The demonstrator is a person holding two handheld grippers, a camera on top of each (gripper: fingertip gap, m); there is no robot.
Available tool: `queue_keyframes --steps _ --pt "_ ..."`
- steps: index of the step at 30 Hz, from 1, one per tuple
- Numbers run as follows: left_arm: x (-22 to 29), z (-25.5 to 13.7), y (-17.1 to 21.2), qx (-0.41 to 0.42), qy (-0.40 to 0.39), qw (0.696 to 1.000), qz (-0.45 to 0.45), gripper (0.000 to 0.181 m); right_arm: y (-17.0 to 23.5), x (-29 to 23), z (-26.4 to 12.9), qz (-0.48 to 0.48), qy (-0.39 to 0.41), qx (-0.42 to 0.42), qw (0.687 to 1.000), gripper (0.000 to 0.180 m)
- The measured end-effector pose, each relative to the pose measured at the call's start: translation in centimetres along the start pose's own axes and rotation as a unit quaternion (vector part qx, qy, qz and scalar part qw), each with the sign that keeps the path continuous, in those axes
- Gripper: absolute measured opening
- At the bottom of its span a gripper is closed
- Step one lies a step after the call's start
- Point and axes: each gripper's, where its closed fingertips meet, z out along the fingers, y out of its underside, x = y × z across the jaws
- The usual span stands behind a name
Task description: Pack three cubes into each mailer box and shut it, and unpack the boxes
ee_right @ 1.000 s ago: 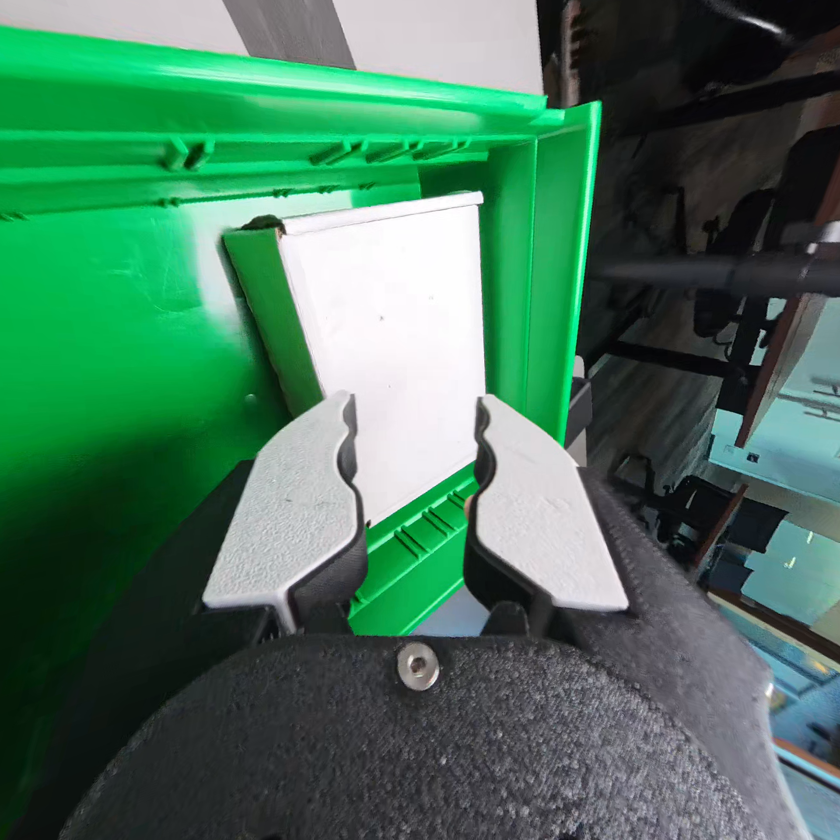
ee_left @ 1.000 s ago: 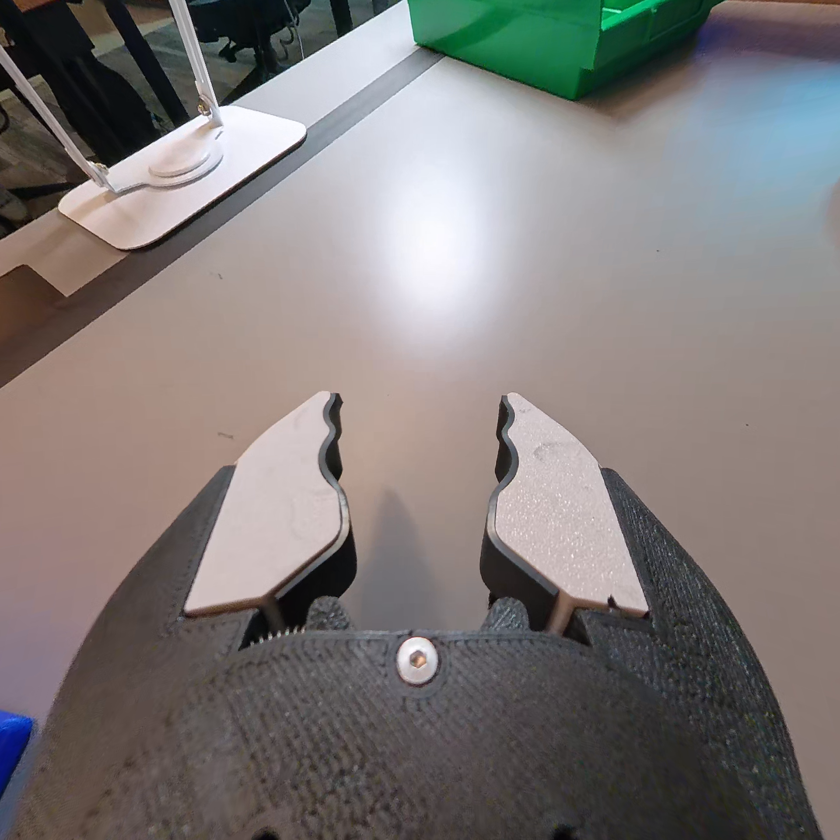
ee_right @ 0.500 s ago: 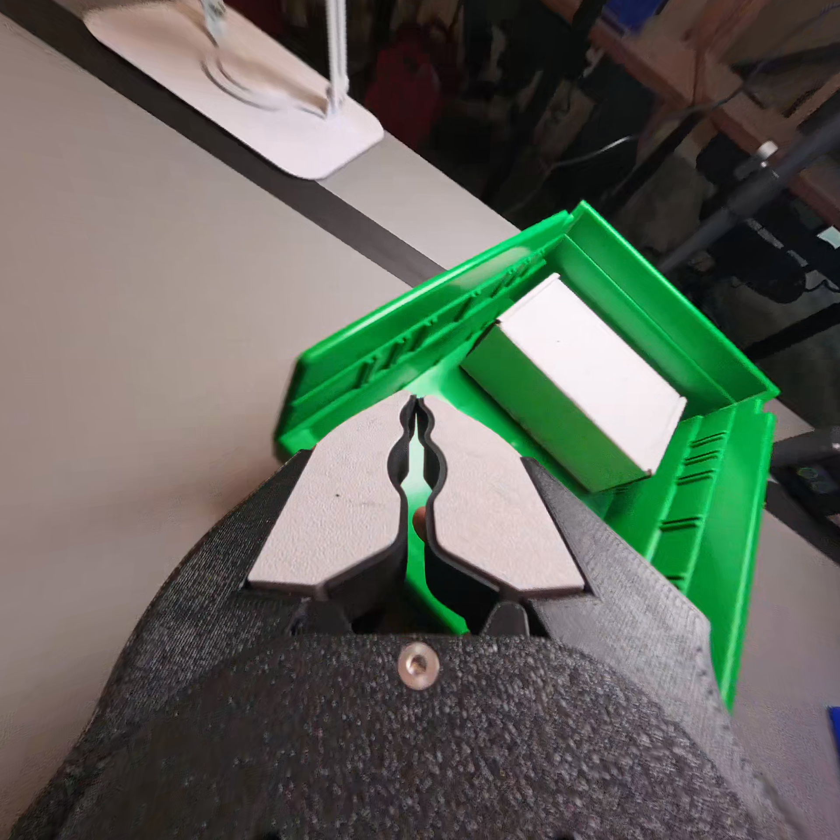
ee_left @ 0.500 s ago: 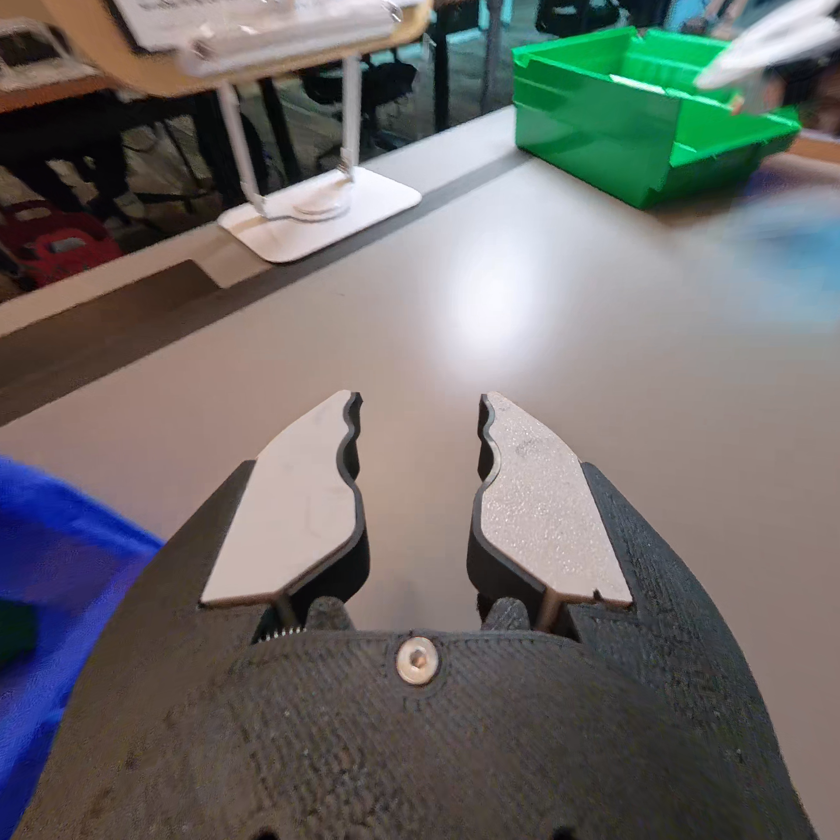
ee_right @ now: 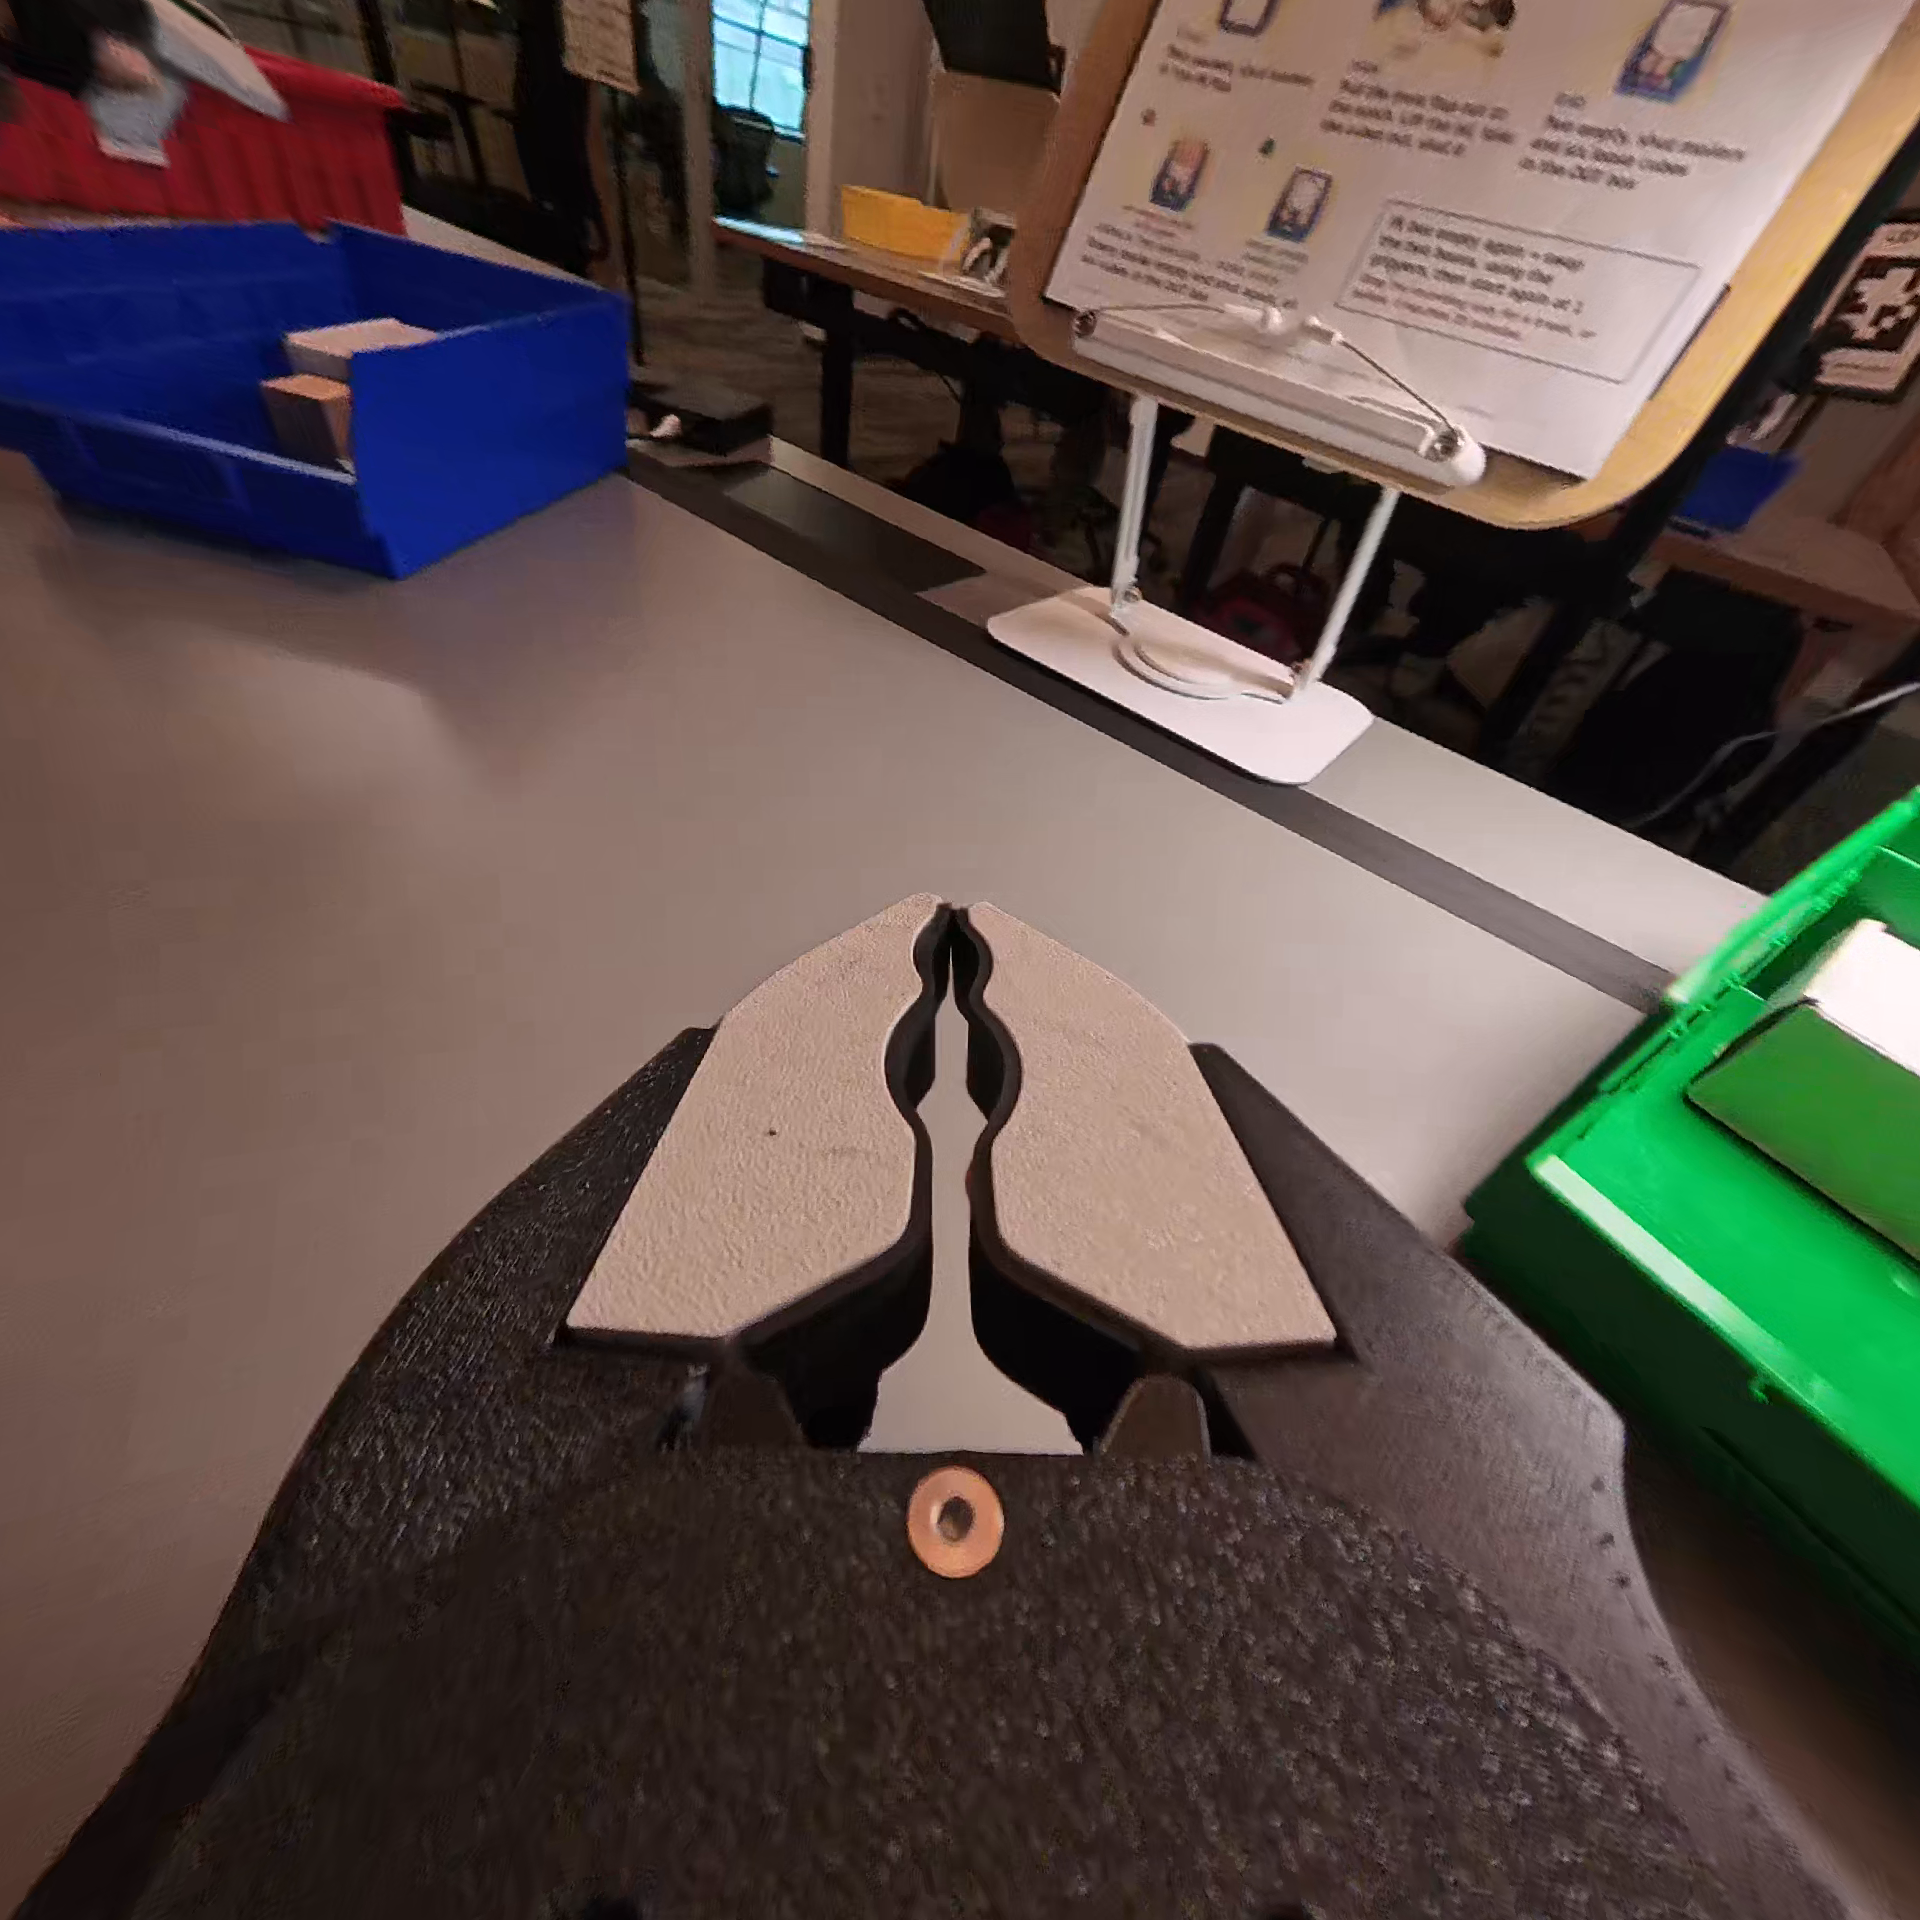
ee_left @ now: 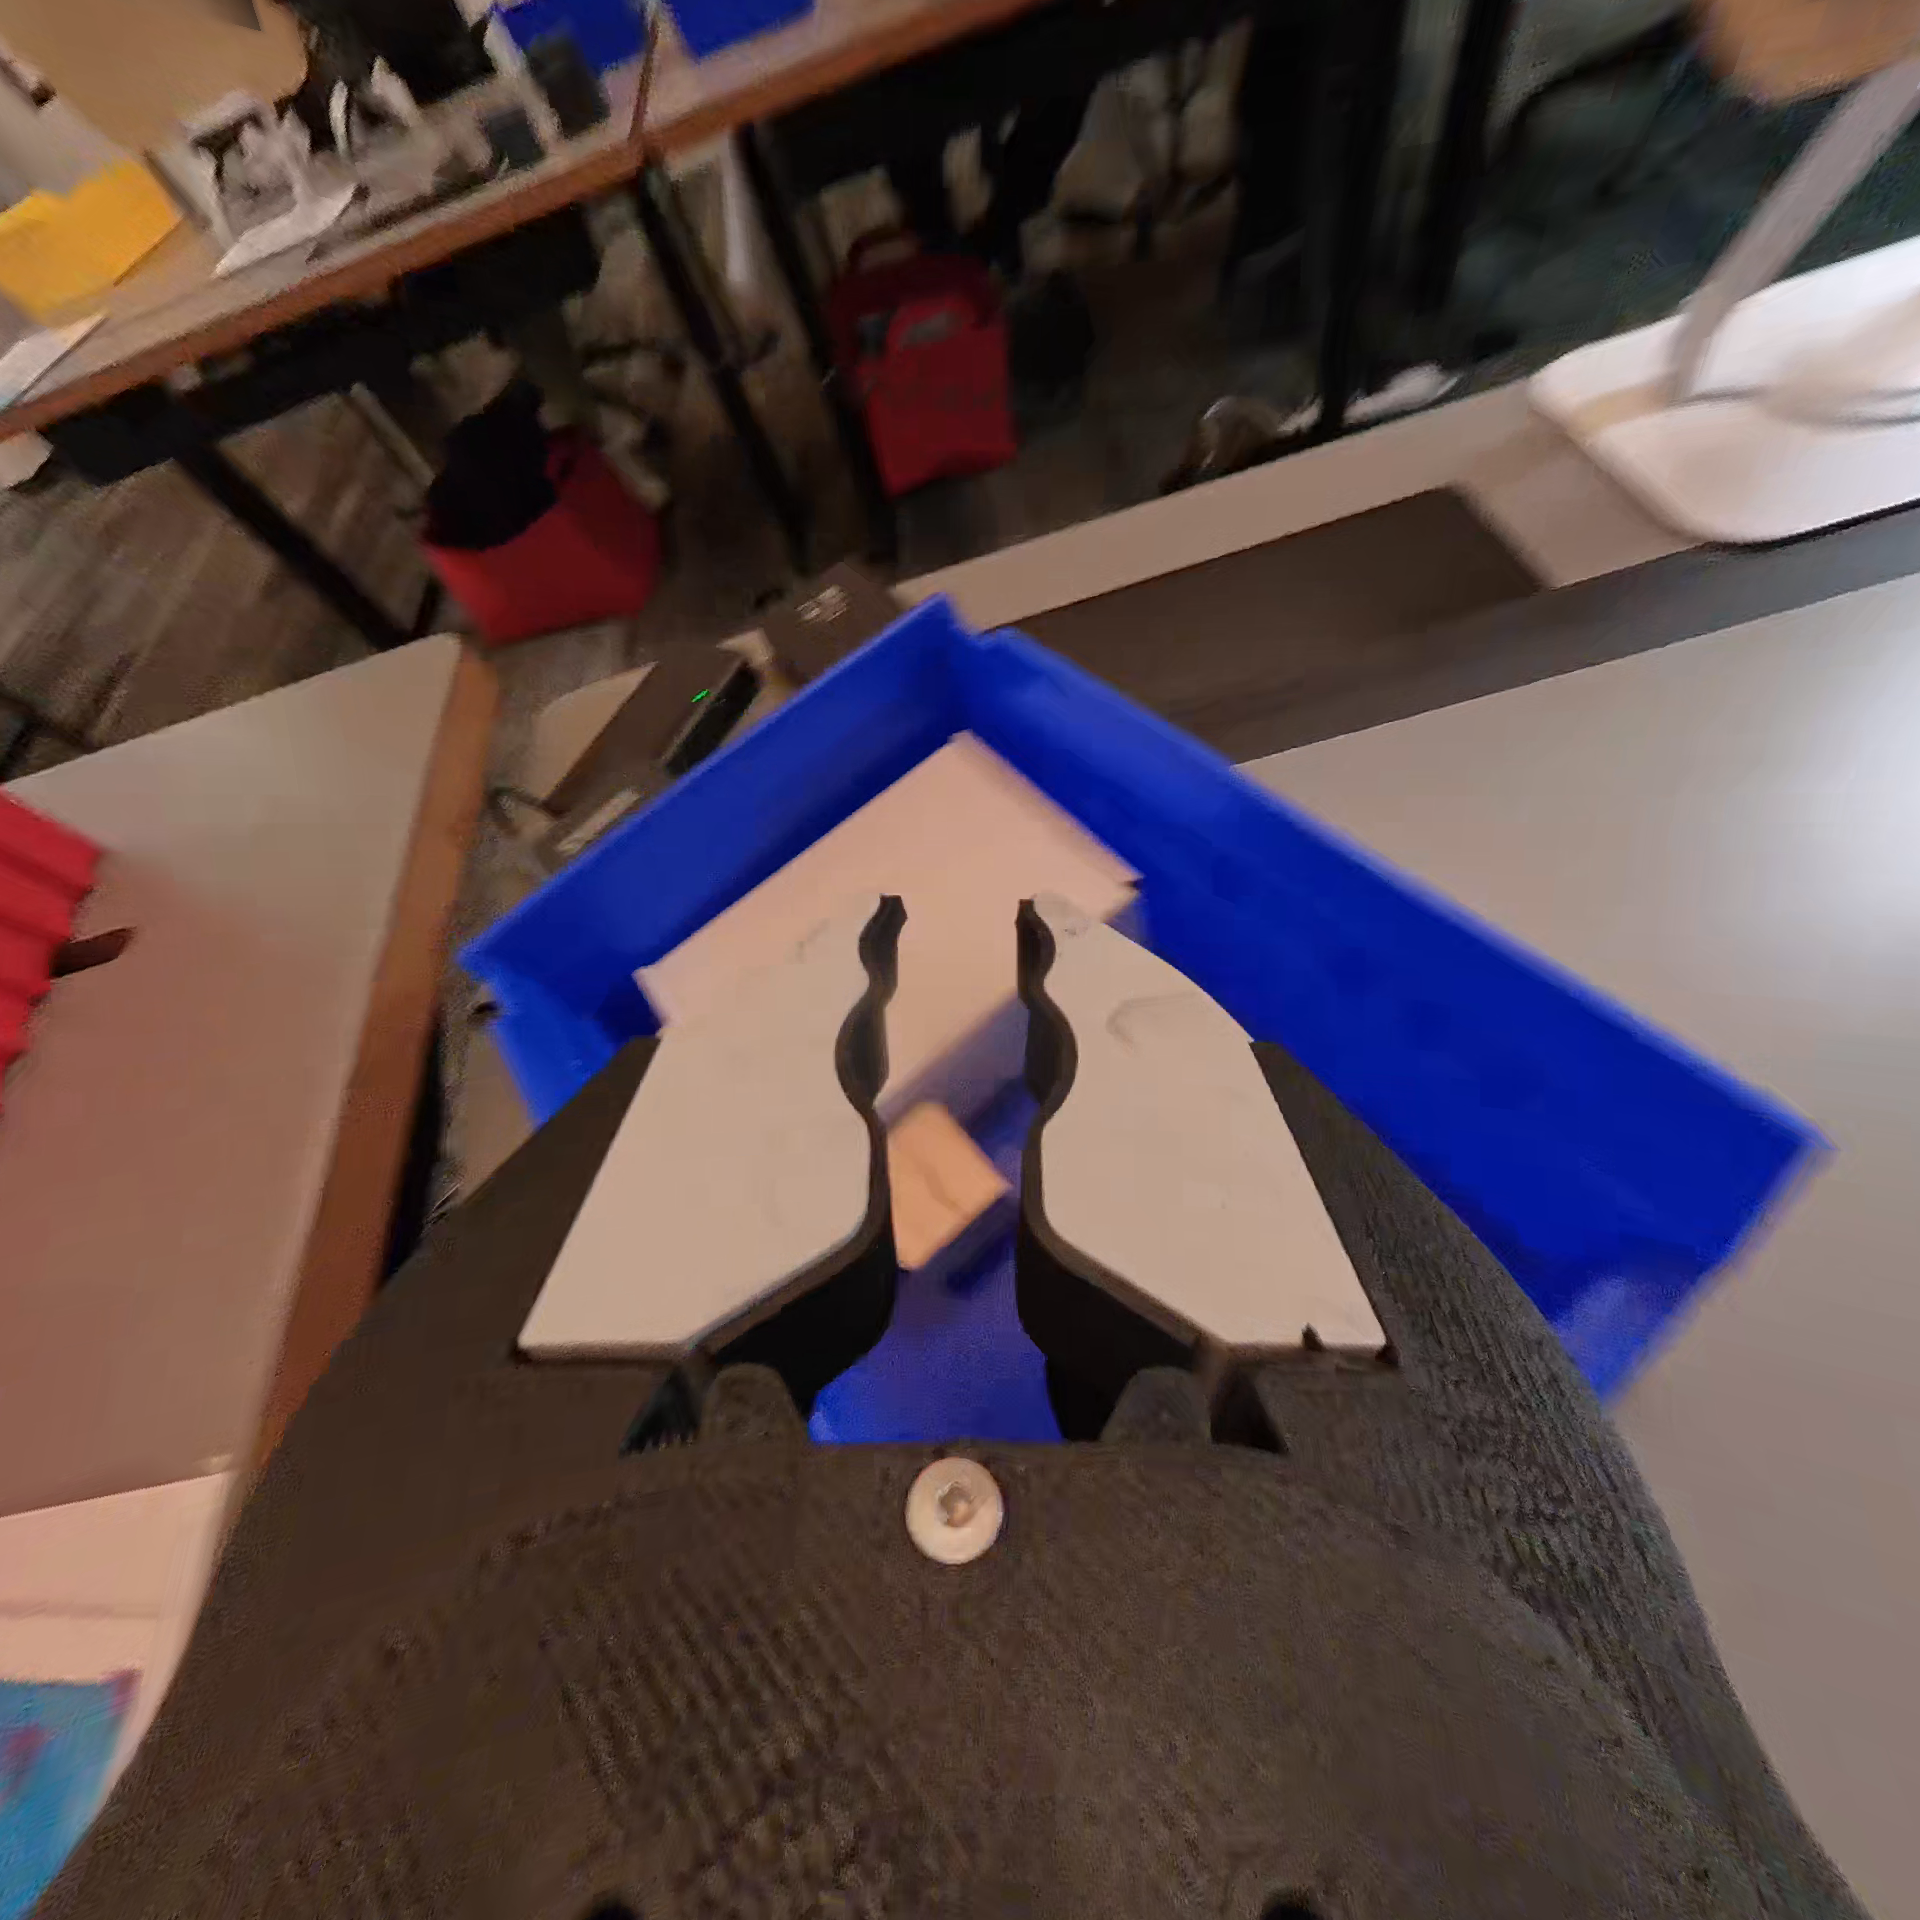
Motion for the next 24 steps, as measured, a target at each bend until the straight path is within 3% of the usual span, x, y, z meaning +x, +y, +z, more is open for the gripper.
queue_keyframes --steps 5,7,10,18,24 --pt "-6.1 5.4 2.7 -0.152 0.006 0.988 0.023 0.06 0.3 -1.7 1.3 0.032 -0.057 0.014 0.998 0.0" --pt "-6.5 6.8 4.9 -0.227 0.041 0.972 0.053 0.08 1.0 -1.6 1.3 0.044 -0.058 0.017 0.997 0.0" --pt "-6.5 8.4 6.8 -0.285 0.074 0.949 0.108 0.092 1.5 -0.8 0.9 0.035 -0.041 0.019 0.998 0.007" --pt "-4.6 11.9 7.6 -0.347 0.165 0.902 0.2 0.114 3.0 -0.8 1.8 0.043 -0.052 -0.01 0.998 0.02" --pt "-3.2 12.3 8.5 -0.388 0.226 0.87 0.201 0.117 3.7 -0.9 2.2 0.038 -0.05 -0.024 0.998 0.02"
